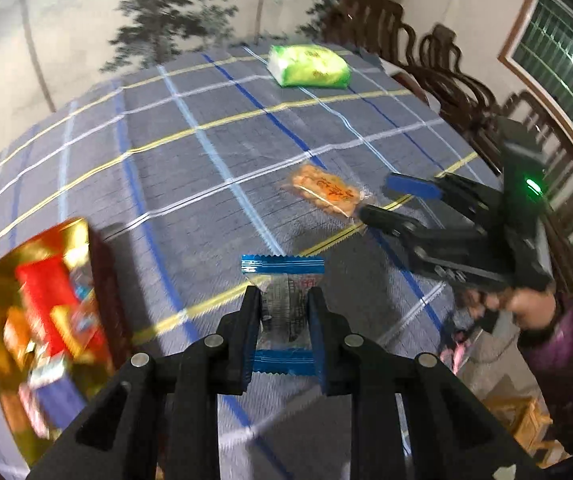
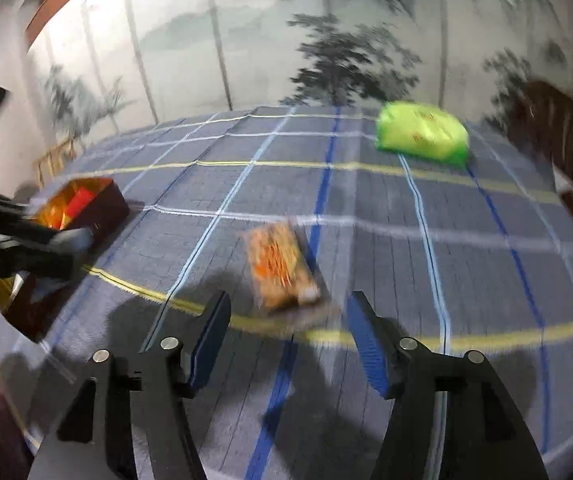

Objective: Organize snacks
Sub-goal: 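Grasp the blue-ended clear candy pack with the left gripper while the right gripper grasps the orange peanut packet, then carry the candy pack over the tin and release it with the left gripper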

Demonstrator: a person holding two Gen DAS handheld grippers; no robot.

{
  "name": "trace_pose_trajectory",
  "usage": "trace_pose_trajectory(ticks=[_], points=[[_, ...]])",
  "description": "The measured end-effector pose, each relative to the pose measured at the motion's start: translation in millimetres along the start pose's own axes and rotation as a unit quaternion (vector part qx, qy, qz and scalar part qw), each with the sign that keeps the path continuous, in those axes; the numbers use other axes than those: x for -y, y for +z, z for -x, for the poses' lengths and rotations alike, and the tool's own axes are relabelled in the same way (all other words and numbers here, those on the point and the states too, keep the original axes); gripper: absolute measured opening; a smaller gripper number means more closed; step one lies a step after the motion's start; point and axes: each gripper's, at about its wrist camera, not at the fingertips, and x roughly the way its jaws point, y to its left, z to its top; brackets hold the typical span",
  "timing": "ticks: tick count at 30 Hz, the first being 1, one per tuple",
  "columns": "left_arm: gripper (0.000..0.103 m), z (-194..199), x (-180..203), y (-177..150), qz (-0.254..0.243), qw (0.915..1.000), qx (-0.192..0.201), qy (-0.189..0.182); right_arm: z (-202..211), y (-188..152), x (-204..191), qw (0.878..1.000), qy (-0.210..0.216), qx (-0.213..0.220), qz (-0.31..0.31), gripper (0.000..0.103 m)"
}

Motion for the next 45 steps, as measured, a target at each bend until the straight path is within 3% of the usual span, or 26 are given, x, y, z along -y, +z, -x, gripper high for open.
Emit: trace_pose_trajectory(ticks=[4, 10, 11, 12, 14, 17, 20, 23, 27, 35, 45], points=[[0.021, 27, -7, -20, 0.028, 0.9994, 0.019, 0.009, -17, 20, -5, 0.999, 0.009, -0.007, 0.032, 0.067], [0.021, 66, -32, -44, 0.068, 0.9961, 0.048, 0.030, -60, 33, -12, 0.996, 0.004, -0.058, 0.071, 0.068], [0.021, 71, -37, -47, 0.075, 0.9952, 0.052, 0.035, -66, 34, -9, 0.995, 0.013, -0.069, 0.067, 0.065], [0.021, 76, -41, -50, 0.081, 0.9944, 0.055, 0.039, -74, 35, -6, 0.994, 0.020, -0.087, 0.059, 0.053], [0.021, 88, -50, -59, 0.093, 0.9926, 0.062, 0.049, -82, 36, -7, 0.993, -0.002, -0.099, 0.067, 0.041], [0.021, 102, -63, -71, 0.107, 0.9894, 0.069, 0.070, -86, 40, -10, 0.992, -0.016, -0.112, 0.062, 0.037], [0.021, 113, -81, -85, 0.127, 0.9853, 0.077, 0.084, -77, 34, -25, 0.991, -0.034, -0.105, 0.082, 0.037], [0.021, 117, -97, -99, 0.147, 0.9816, 0.080, 0.092, -48, 31, -46, 0.996, 0.034, -0.065, 0.058, 0.037], [0.021, 120, -110, -113, 0.163, 0.9776, 0.087, 0.102, -25, 24, -74, 0.998, 0.048, -0.032, 0.010, 0.037], [0.021, 122, -120, -128, 0.150, 0.9753, 0.101, 0.127, -32, -2, -78, 0.998, 0.010, -0.032, -0.062, 0.037], [0.021, 116, -133, -110, 0.120, 0.9739, 0.120, 0.151, -40, -15, -74, 0.995, -0.043, -0.034, -0.085, 0.037]])
